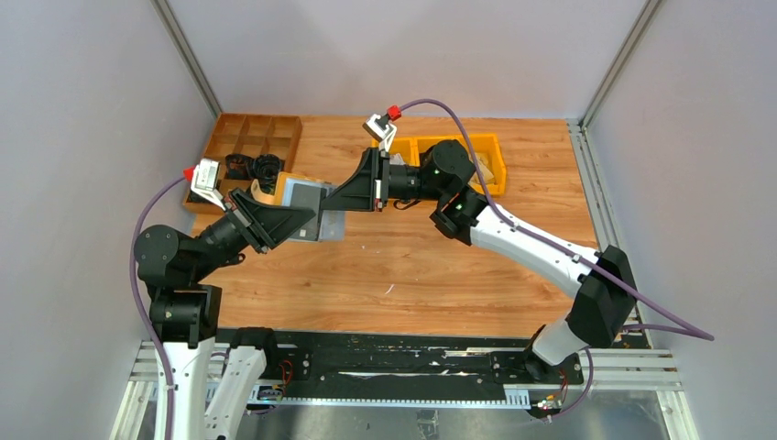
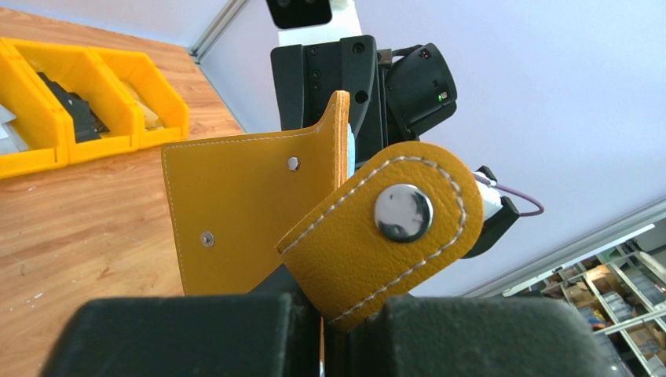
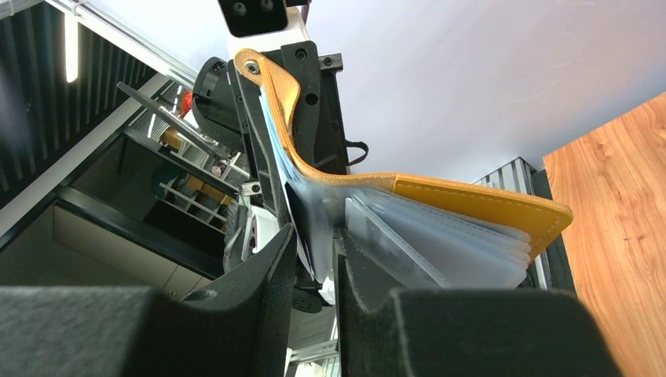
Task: Take the credit cards out of the card holder
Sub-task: Remove the credit card from the card holder.
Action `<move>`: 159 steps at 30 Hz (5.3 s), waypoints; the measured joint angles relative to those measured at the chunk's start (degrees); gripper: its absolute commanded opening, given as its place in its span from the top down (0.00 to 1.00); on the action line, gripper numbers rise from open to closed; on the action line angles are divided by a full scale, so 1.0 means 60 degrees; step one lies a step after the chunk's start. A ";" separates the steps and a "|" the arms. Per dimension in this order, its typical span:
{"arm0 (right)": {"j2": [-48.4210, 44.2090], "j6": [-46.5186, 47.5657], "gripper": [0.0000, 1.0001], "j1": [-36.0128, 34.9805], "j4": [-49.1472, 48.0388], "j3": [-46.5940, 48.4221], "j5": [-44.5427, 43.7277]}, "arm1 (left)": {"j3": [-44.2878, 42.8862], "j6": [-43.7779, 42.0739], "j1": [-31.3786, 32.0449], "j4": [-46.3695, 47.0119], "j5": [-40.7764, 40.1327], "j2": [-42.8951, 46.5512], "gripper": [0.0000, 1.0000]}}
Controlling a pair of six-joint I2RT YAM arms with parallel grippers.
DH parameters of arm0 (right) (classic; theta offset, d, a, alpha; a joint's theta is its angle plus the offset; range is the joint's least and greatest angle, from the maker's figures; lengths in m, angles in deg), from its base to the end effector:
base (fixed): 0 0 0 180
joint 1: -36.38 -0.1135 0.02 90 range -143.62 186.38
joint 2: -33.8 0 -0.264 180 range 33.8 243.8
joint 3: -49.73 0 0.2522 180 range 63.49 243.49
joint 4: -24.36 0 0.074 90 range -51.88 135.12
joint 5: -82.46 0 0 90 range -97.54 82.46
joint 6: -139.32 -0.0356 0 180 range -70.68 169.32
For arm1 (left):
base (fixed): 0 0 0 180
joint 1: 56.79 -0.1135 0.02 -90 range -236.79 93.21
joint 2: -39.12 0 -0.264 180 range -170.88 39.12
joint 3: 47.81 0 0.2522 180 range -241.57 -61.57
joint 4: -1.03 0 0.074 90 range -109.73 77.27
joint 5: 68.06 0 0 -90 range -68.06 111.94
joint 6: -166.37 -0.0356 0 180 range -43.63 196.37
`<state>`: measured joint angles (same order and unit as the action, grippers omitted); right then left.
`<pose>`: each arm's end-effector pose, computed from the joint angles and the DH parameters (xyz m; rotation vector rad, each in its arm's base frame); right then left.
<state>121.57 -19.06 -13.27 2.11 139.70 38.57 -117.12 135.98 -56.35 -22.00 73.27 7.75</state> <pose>0.2081 0.2845 0.4278 -0.6756 1.5102 2.1401 0.0863 -0.0285 0.4308 0.0668 1.5743 -1.4257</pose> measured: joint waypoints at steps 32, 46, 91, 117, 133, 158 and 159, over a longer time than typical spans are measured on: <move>0.0135 -0.0605 1.00 -0.0237 -0.1311 -0.1002 -0.0550 | -0.0149 -0.1016 -0.0007 -0.1045 0.0186 0.0127 0.68; -0.0940 -0.0659 0.99 -0.0244 -0.2076 -0.2095 -0.0510 | -0.0040 -0.0346 0.0084 -0.0637 0.0787 0.0215 1.00; -0.1107 0.0535 0.65 -0.0528 0.0211 -0.0962 -0.0142 | -0.0565 -0.1453 0.0087 -0.1621 0.0885 0.0007 1.00; -0.0947 -0.0036 1.00 -0.0532 -0.0827 -0.1395 -0.0091 | -0.0444 -0.0372 0.0091 -0.0678 0.1286 -0.0015 0.80; -0.1657 0.0015 1.00 -0.0321 -0.0590 -0.1942 0.0000 | -0.0408 -0.0127 0.0091 -0.0455 0.1337 -0.0106 0.98; -0.1555 -0.0667 1.00 0.0535 -0.1610 -0.2463 0.0328 | -0.1974 -0.3472 0.0153 -0.3727 -0.0251 -0.0798 1.00; -0.1643 -0.0645 1.00 0.0754 -0.1504 -0.2473 0.0426 | -0.2069 -0.3792 0.0153 -0.3960 -0.0412 -0.0860 1.00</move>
<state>111.71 -22.93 -8.74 -6.91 124.86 41.13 -129.54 113.23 -55.43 -45.76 70.80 2.59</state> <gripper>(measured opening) 0.007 0.110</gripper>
